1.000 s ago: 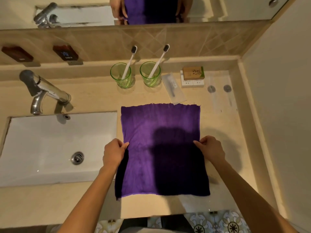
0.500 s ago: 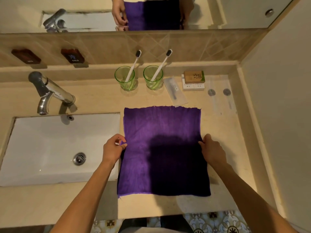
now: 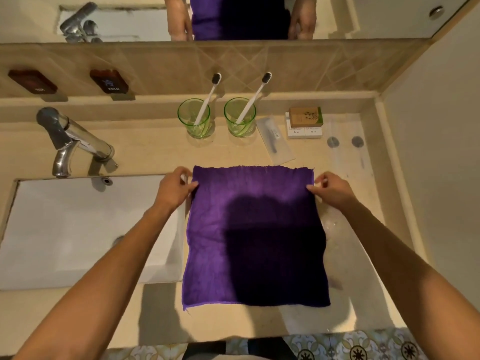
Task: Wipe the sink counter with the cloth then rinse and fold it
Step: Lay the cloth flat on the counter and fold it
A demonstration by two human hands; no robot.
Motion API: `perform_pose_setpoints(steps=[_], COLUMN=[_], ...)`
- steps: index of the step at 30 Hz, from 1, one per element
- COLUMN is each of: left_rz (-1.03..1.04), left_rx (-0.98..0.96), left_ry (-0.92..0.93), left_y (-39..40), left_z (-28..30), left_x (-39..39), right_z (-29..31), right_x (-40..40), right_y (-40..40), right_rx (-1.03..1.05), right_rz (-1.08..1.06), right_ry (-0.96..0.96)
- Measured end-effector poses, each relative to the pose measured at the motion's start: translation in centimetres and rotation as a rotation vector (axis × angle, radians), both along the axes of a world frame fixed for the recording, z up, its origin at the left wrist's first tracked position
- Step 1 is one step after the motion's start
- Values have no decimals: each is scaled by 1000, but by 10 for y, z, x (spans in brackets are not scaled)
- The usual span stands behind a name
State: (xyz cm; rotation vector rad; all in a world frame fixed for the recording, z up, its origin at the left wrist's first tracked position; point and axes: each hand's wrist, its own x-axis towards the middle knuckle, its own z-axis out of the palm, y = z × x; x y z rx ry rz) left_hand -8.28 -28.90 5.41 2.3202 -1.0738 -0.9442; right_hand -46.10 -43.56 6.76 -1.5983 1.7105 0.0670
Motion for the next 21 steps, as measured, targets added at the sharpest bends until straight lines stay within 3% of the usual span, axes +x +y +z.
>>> perform_pose_setpoints(steps=[3,10,21], left_rz=[-130,-253,128], left_rx=[-49,149,-172], left_ry=[-78,-152,288], left_y=[-28,-52,-56], left_z=[-10,-15,37], left_x=[4,11,28], right_z=[-8,-23,32], right_x=[21,32,9], right_y=[-19,-33,-39], right_rx=[-93,-112,-337], right_rz=[44,142,-7], right_ry=[25,166,-130])
